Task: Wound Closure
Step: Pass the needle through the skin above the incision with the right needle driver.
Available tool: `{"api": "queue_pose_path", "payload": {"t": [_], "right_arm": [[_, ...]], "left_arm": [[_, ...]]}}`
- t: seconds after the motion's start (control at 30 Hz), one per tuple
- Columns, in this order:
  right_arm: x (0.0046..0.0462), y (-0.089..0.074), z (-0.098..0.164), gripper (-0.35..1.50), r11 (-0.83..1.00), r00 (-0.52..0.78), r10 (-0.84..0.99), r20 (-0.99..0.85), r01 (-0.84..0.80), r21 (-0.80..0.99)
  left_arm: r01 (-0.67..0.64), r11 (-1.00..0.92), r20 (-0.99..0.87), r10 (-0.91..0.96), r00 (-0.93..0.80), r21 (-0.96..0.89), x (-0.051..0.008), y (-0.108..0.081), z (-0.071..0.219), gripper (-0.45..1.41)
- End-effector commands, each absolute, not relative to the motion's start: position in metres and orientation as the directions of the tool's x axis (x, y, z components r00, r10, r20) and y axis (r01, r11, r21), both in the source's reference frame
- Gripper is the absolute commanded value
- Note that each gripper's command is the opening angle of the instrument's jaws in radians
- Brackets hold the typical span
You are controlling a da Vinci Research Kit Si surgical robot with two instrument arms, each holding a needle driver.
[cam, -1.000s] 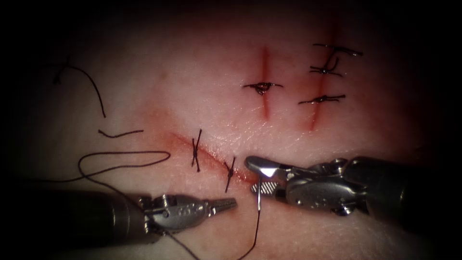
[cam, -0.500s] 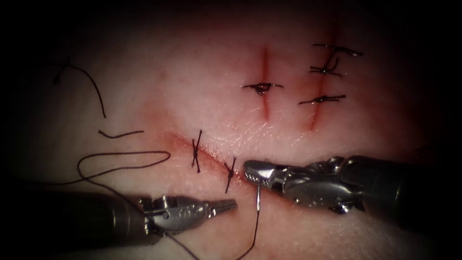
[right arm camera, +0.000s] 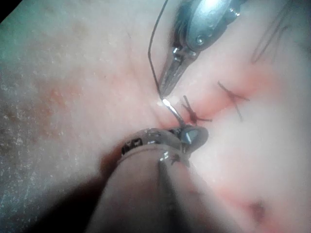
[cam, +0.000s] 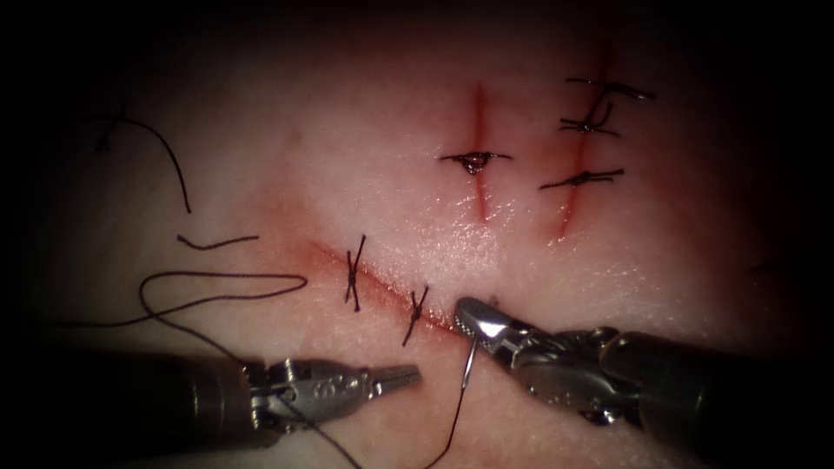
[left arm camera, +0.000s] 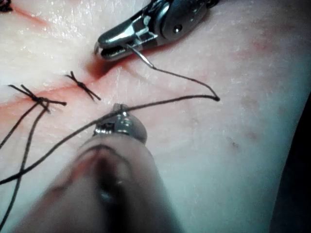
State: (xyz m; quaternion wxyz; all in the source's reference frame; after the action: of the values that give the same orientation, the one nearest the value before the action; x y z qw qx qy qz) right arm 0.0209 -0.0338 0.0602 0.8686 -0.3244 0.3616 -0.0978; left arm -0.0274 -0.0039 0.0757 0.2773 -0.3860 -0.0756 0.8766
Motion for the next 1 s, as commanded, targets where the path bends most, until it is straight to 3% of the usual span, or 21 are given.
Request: {"api": "queue_pose_path", "payload": {"t": [0.03, 0.67, 1.0], "right_arm": [[0.0214, -0.0343, 0.0613, -0.35, 0.772, 0.723, -0.397, -0.566, -0.071, -0.632], [0.02, -0.0359, 0.0645, -0.35, 0.863, 0.782, -0.161, -0.603, -0.185, -0.47], [0.0185, -0.0367, 0.0671, -0.35, 0.888, 0.821, -0.161, -0.548, -0.122, -0.444]], "left_arm": [[-0.425, -0.835, -0.635, 0.545, -0.548, -0.349, -0.0278, -0.0044, 0.0763, -0.45], [-0.429, -0.832, -0.632, 0.549, -0.547, -0.351, -0.0282, -0.0041, 0.076, -0.45], [-0.429, -0.832, -0.632, 0.549, -0.547, -0.352, -0.0281, -0.0041, 0.076, -0.45]]}}
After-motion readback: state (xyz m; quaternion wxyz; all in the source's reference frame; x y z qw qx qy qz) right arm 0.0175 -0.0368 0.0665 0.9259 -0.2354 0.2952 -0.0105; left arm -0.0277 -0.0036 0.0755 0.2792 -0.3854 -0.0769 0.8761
